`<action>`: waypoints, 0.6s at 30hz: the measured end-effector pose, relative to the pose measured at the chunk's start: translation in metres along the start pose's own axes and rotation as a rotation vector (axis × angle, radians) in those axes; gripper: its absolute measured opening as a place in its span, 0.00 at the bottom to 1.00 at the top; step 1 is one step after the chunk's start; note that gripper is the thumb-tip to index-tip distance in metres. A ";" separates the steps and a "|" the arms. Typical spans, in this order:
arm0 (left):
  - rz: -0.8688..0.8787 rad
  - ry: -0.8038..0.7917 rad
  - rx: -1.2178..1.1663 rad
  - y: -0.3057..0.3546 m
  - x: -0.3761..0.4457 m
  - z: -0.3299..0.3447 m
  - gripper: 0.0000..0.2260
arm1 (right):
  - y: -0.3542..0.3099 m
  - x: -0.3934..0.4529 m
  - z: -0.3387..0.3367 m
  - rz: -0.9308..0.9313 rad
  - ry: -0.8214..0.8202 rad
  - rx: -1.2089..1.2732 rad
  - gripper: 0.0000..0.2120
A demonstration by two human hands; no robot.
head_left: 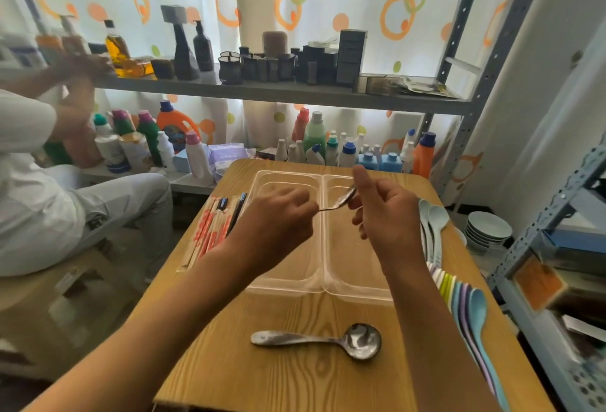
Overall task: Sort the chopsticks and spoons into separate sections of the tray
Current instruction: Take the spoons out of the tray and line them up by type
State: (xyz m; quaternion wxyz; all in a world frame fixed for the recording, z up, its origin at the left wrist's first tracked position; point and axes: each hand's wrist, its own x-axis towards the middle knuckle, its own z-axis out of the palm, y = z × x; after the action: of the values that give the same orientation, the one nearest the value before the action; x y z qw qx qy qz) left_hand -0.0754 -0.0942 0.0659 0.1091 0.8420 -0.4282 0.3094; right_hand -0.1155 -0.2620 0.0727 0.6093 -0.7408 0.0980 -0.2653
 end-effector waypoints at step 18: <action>-0.221 -0.342 -0.354 0.069 -0.075 -0.015 0.07 | 0.050 -0.110 -0.055 0.058 0.029 -0.269 0.08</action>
State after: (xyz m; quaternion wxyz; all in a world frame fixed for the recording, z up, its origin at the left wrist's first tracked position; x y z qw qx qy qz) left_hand -0.1690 -0.0802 0.0262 0.2139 0.8915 -0.3932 0.0693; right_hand -0.2274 -0.2689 0.0012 0.5103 -0.8089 0.1628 -0.2425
